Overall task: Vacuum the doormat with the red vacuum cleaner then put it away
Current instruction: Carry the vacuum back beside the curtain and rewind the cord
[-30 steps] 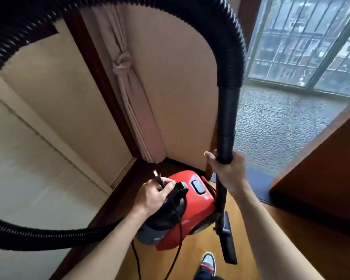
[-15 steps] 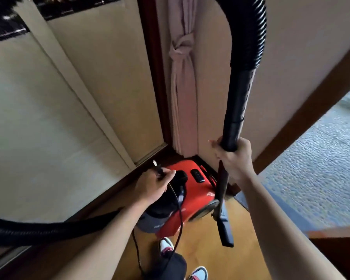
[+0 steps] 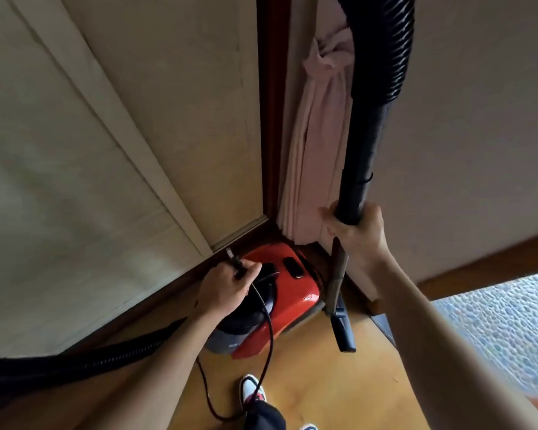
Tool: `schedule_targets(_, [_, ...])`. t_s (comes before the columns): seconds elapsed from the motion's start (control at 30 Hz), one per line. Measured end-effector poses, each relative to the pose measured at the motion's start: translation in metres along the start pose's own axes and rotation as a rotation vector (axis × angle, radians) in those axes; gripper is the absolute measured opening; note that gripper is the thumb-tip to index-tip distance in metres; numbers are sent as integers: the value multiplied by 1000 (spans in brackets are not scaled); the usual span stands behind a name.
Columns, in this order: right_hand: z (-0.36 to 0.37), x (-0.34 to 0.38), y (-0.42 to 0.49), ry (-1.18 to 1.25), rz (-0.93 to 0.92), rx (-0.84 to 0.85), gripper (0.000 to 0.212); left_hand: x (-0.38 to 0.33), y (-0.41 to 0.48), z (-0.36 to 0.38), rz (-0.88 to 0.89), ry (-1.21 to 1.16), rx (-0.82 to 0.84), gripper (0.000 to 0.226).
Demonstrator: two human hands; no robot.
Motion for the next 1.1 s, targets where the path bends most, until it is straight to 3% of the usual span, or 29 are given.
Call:
schedule_targets(0.2, [22,-28,42,42,0,78,43,29,44,11,19,41,10,45])
schedule_targets(0.37, [26,-61,72,59,-73,157,34,55,63,40,-50,43,36,48])
schedule_targets(0.7, [18,-140,94,-38,-21,102,34,90,94,92,-81,156,221,60])
schedule_targets(0.87, [22,-163,92,-61,28,9,34,112,113,106,5,217,344,59])
schedule_targets(1.1, [27,-203,89,-135,-8,-104,32,127,148,157,274,460,526,70])
Point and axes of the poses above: each hand's wrist, its own y-axis towards the middle knuckle, its own z-axis out of the palm, x = y × z, the point moved 4 cm from there along y, towards the middle knuckle, and after that the axes turned 1 degree about z, right-handed, at the moved point
